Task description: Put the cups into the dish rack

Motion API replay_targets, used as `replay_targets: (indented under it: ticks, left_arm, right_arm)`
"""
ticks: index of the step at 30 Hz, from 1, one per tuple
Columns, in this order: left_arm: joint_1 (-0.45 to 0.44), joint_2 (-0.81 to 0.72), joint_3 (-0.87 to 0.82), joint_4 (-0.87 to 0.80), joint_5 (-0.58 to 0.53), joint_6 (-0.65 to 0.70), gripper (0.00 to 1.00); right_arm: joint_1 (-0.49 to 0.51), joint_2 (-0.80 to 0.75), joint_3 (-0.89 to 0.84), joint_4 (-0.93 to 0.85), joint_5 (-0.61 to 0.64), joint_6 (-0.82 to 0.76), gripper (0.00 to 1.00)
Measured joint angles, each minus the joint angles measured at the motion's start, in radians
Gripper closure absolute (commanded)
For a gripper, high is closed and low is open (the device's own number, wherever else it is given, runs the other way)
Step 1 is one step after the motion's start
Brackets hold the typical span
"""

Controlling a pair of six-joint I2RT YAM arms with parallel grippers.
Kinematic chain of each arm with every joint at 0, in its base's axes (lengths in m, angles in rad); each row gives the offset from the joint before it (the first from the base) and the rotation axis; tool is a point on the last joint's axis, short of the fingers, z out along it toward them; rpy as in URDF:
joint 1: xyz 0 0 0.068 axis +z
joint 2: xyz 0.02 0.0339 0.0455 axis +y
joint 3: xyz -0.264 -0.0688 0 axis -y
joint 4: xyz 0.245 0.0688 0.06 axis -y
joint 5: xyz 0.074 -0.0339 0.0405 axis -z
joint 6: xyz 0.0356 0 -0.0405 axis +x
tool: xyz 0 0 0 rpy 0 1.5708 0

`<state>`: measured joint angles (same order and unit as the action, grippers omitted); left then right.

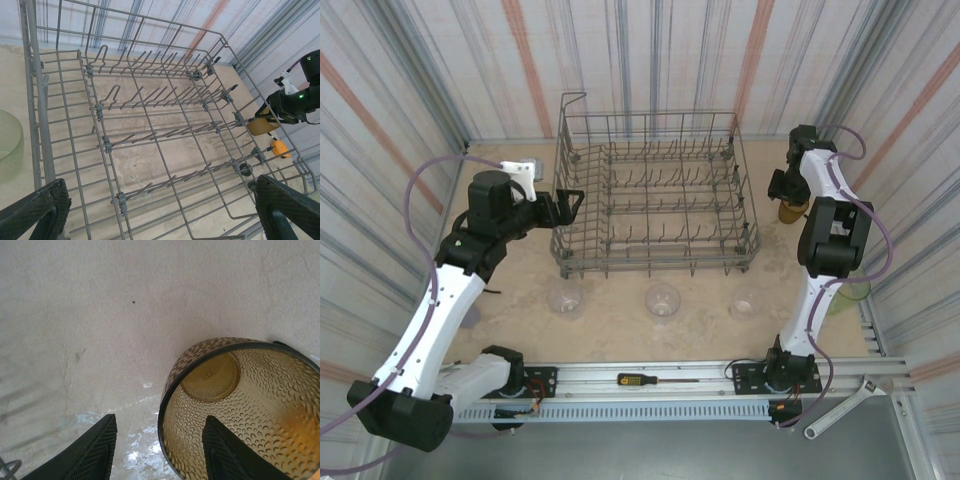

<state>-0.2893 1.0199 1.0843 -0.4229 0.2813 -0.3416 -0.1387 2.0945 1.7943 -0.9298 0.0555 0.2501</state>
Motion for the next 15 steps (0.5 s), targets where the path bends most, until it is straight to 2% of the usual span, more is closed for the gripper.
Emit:
replay_targets:
  ticks: [13, 15]
  left_arm:
    - [0.0, -0.011, -0.023, -0.001, -0.002, 0.001, 0.01]
    - [0.0, -0.011, -0.023, -0.001, -0.001, 0.001, 0.01]
  right_arm:
    - [0.001, 0.046, 0.049, -0.021, 0.031, -0.018, 0.86]
    - [0.001, 0.047, 0.052, -0.032, 0.03, -0.019, 0.96]
